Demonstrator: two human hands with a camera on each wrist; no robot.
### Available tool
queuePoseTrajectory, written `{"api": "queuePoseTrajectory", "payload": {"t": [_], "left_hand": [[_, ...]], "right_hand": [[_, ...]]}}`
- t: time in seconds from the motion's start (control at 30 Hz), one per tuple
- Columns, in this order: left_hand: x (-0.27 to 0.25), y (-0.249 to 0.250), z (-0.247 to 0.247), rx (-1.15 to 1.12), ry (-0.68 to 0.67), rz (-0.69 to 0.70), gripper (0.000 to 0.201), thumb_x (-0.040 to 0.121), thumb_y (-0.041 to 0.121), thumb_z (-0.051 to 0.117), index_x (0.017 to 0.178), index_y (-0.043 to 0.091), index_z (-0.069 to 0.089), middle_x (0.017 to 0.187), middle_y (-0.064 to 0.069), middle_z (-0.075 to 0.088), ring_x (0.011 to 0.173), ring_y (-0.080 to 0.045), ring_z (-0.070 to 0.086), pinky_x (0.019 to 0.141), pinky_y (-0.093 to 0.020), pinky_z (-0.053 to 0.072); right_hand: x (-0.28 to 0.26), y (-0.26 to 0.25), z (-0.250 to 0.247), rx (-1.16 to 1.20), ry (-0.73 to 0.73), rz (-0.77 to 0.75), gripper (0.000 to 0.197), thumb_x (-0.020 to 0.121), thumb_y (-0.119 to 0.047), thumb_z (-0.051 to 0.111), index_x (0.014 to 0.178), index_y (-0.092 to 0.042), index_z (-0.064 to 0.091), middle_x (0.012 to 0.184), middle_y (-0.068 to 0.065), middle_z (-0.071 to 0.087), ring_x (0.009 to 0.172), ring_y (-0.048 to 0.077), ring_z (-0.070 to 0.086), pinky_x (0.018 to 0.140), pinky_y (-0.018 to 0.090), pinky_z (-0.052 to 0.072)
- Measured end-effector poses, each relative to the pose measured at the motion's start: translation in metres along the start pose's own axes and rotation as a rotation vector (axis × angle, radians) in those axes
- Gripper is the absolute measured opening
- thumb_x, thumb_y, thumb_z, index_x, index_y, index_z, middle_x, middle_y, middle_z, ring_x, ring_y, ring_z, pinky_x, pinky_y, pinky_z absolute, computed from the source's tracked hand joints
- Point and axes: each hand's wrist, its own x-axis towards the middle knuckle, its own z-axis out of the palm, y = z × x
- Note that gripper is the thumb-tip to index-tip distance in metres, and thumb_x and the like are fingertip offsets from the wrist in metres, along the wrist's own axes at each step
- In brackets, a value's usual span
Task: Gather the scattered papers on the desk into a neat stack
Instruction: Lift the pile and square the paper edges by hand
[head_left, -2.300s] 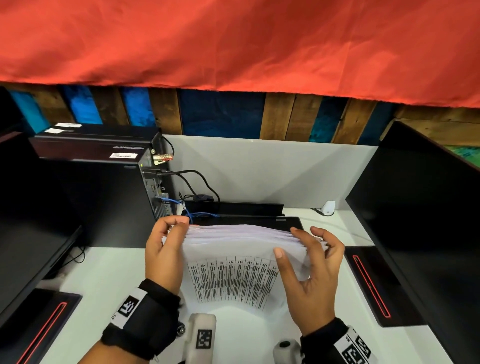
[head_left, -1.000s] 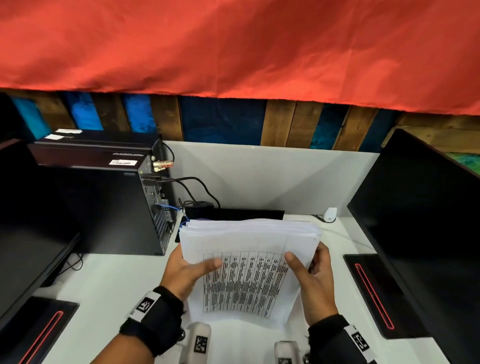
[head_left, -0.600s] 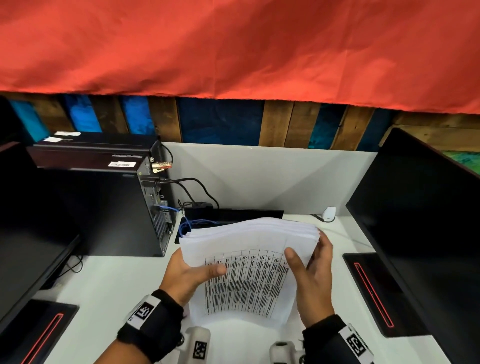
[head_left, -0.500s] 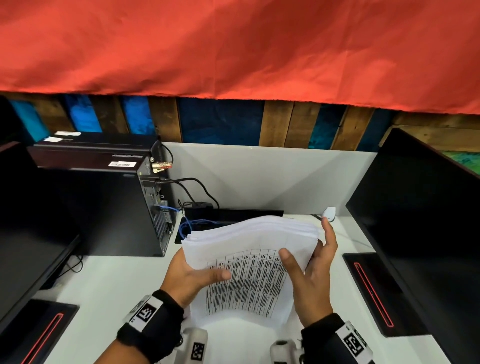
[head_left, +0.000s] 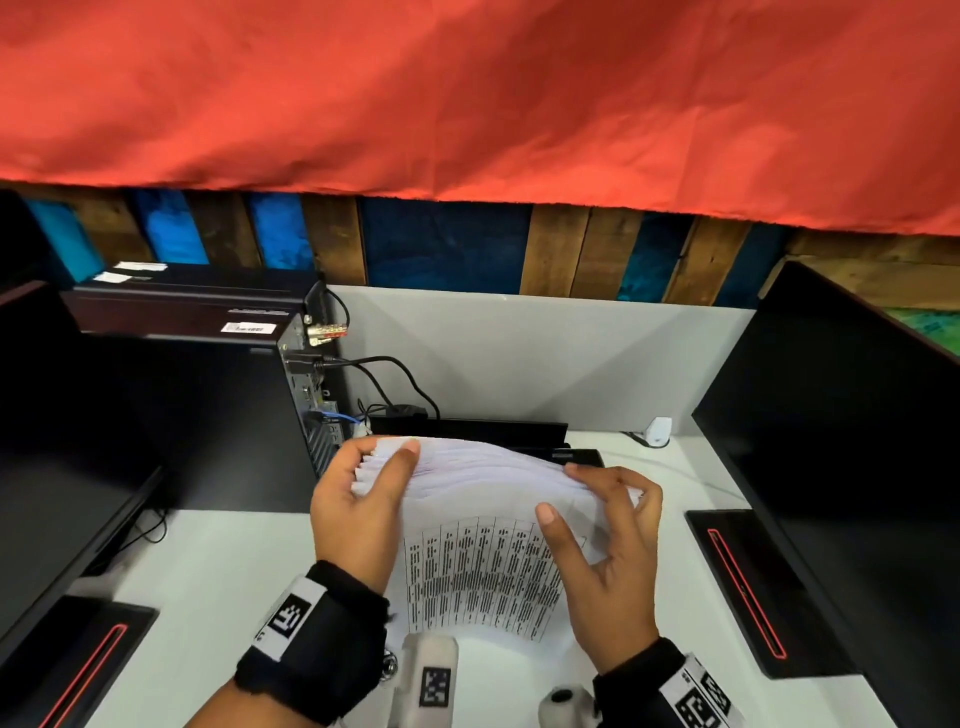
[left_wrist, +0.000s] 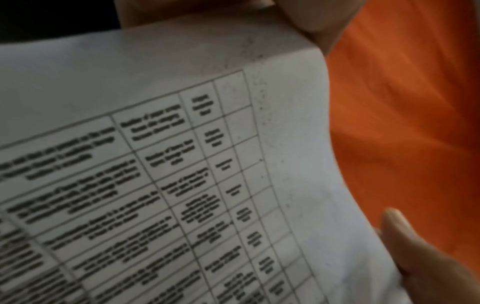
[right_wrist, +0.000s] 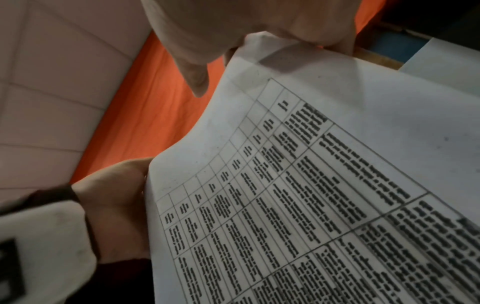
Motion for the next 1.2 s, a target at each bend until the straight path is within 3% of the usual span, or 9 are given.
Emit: {"api": "queuePoseTrajectory", "payload": {"t": [0.07,0.2,0.37,0.47,0.63,0.73,0.83,1.03,1.2], "left_hand": [[0.0,-0.001,-0.001,0.003,0.007,-0.024,0.009,0.083,0.017,0.066,0.083,0.008,0.066,0.08,-0.007,0.066,0.078,-0.024,0.061,0.076,-0.036,0.05],[0.001,0.001,0.0,-0.034,0.011,-0.068,0.039,0.074,0.042,0.072,0.075,0.004,0.062,0.093,-0.026,0.066,0.09,-0.035,0.064,0.094,-0.05,0.048],[0.008,-0.003,-0.001,-0.004,0.062,-0.085,0.008,0.081,0.012,0.064,0.076,0.015,0.068,0.093,-0.012,0.072,0.099,-0.024,0.065,0.104,-0.05,0.043],[0.007,-0.007,-0.004,-0.07,0.052,-0.123,0.016,0.086,0.016,0.056,0.078,0.021,0.068,0.095,-0.013,0.074,0.107,-0.034,0.063,0.105,-0.052,0.041],[0.003,-0.001,-0.003,-0.116,0.037,-0.089,0.034,0.096,0.033,0.043,0.094,0.007,0.066,0.097,-0.013,0.073,0.099,-0.031,0.066,0.101,-0.05,0.046],[-0.005,0.001,-0.003,-0.078,-0.032,-0.009,0.052,0.084,0.062,0.047,0.097,0.015,0.065,0.101,-0.009,0.073,0.101,-0.028,0.067,0.097,-0.048,0.049],[-0.014,-0.006,-0.006,-0.009,-0.104,0.044,0.069,0.062,0.076,0.059,0.107,0.023,0.061,0.11,-0.005,0.07,0.109,-0.02,0.064,0.101,-0.047,0.046],[-0.019,-0.028,-0.015,-0.141,-0.264,-0.001,0.091,0.047,0.062,0.08,0.125,0.026,0.051,0.122,-0.003,0.065,0.112,-0.013,0.063,0.092,-0.03,0.052],[-0.017,-0.04,-0.017,-0.182,-0.398,-0.088,0.099,0.033,0.056,0.088,0.12,0.028,0.05,0.112,0.006,0.071,0.102,-0.009,0.068,0.076,-0.019,0.055]], "right_hand": [[-0.001,-0.001,-0.001,0.012,0.009,0.004,0.03,0.076,-0.046,0.064,0.105,-0.039,0.062,0.115,-0.002,0.042,0.117,0.004,0.049,0.095,0.004,0.035],[-0.002,-0.005,-0.003,0.032,0.012,-0.048,0.023,0.077,-0.039,0.064,0.098,-0.029,0.068,0.114,0.005,0.044,0.115,0.001,0.049,0.093,0.004,0.037],[-0.004,-0.004,-0.003,0.08,0.037,0.032,0.027,0.078,-0.042,0.062,0.104,-0.035,0.066,0.114,-0.002,0.044,0.117,0.007,0.049,0.094,0.014,0.043],[-0.006,-0.006,-0.002,0.059,0.027,0.033,0.034,0.077,-0.045,0.061,0.11,-0.039,0.062,0.115,-0.007,0.043,0.118,0.002,0.048,0.094,0.01,0.042],[-0.004,-0.004,-0.003,0.036,0.072,0.045,0.032,0.078,-0.045,0.06,0.109,-0.036,0.06,0.111,-0.001,0.048,0.101,0.011,0.053,0.089,0.021,0.044],[-0.004,-0.005,-0.003,0.043,0.038,0.009,0.028,0.078,-0.044,0.061,0.104,-0.035,0.062,0.114,-0.001,0.049,0.112,0.006,0.052,0.092,0.011,0.041],[-0.003,-0.003,-0.003,0.048,0.065,0.031,0.035,0.078,-0.047,0.06,0.111,-0.034,0.058,0.115,0.0,0.05,0.115,0.004,0.051,0.095,0.019,0.042],[-0.005,0.005,-0.007,0.279,0.037,0.155,0.077,0.071,-0.057,0.068,0.137,-0.041,0.033,0.128,-0.002,0.054,0.119,0.015,0.055,0.1,0.022,0.045],[-0.002,0.011,-0.007,0.454,-0.015,0.324,0.073,0.069,-0.066,0.065,0.128,-0.024,0.05,0.123,0.005,0.062,0.116,0.023,0.06,0.103,0.054,0.044]]}}
